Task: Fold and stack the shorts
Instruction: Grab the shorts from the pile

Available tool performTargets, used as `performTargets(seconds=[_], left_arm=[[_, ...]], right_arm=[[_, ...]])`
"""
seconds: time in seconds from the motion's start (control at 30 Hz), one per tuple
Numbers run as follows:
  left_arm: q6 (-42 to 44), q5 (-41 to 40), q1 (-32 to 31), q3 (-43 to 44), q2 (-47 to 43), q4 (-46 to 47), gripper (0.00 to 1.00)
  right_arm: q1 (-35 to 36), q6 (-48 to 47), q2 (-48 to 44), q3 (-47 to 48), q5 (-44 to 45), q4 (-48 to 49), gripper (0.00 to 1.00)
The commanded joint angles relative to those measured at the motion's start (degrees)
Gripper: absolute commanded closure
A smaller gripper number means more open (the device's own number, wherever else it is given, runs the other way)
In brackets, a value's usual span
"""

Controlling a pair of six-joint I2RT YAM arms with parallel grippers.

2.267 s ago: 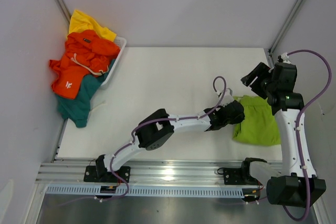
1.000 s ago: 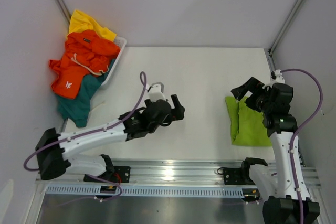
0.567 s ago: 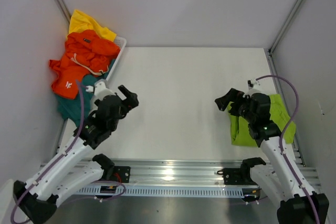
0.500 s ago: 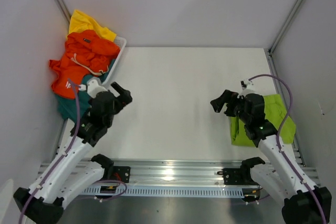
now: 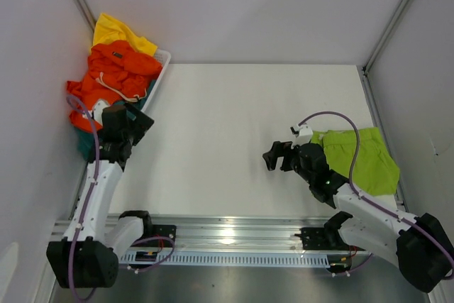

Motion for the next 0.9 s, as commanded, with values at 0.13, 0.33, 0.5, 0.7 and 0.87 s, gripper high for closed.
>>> performTargets(seconds=[0.13,0.33,0.5,0.7,0.87], left_arm=[[-6.68,5.23,11.20,8.01,10.11,0.12,0.02],[-14.41,4.69,11.39,13.63,17.48,12.40,0.07],[-14.87,5.92,11.39,26.33,30.04,18.05,0.10],[-13.46,1.53,10.95,46.29,46.92,14.18,0.10],[-13.37,2.66,11.04,64.78,64.03,11.01,0.10]], right_arm=[[3.89,-1.79,1.54,1.49,4.85,8.02,0.01],[4.86,-1.97,1.47,1.67,6.43,7.66,0.01],[4.94,-1.62,1.29,1.75,6.70,7.66,0.01],[4.86,-1.62,0.94,1.66,7.75,7.23,0.01],[4.59,-1.35,0.41,1.49,8.01,7.05,0.00]])
